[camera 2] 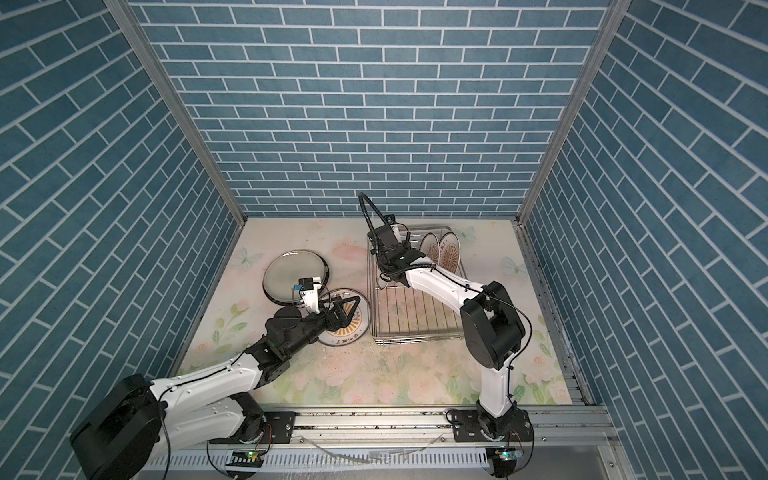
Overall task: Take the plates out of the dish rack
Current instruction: 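Close the right gripper on the rim of the next cream plate in the rack, then lift the cream plate out of the rack with the right gripper while the left waits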
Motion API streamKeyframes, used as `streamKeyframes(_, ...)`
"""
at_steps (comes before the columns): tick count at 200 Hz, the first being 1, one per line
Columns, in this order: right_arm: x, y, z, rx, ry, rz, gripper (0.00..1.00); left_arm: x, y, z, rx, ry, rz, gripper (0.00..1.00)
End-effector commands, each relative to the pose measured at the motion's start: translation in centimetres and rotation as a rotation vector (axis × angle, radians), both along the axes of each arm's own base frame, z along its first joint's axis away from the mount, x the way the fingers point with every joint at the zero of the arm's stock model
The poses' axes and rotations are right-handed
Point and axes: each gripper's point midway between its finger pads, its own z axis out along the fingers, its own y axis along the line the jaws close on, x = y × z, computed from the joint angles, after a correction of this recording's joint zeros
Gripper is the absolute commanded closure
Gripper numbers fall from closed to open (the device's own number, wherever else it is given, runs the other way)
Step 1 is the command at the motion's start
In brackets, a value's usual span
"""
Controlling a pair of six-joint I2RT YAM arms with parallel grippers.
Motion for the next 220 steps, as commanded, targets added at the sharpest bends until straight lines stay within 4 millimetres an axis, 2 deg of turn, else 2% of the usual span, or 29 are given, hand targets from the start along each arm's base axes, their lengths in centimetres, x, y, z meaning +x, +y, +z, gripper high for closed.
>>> streamKeyframes(1, 0.6, -0.4, 0.6, -0.062, -0.024, -0.034, 0.83, 0.0, 0.0, 0.4, -0.006, -0.017, 0.006, 0.0)
streamKeyframes(17, 0.7, -0.6, 0.7, -0.087, -0.025, -0.045, 0.86, 0.0, 0.2, 0.3, -0.012, -0.018, 0.012, 0.0)
streamKeyframes(70, 0.3, -0.5, 1.2, -0.072, -0.032, -0.029, 0.87, 0.0, 0.2, 0.4, -0.011, -0.015, 0.01, 0.0)
streamKeyframes(114, 0.4, -1.2, 2.3, -0.108, -0.056, -0.049, 0.95, -0.2, -0.1, 0.4, -0.029, -0.014, -0.005, 0.0)
streamKeyframes(200, -0.2, -1.7, 6.5, -0.136, -0.161, -0.047, 0.97, 0.0, 0.0, 0.0, -0.024, -0.004, 0.004, 0.0)
streamKeyframes(220, -0.1, -2.0, 6.8, -0.158, -0.172, -0.051, 0.97, 0.0, -0.1, 0.0, -0.023, -0.004, 0.003, 0.0)
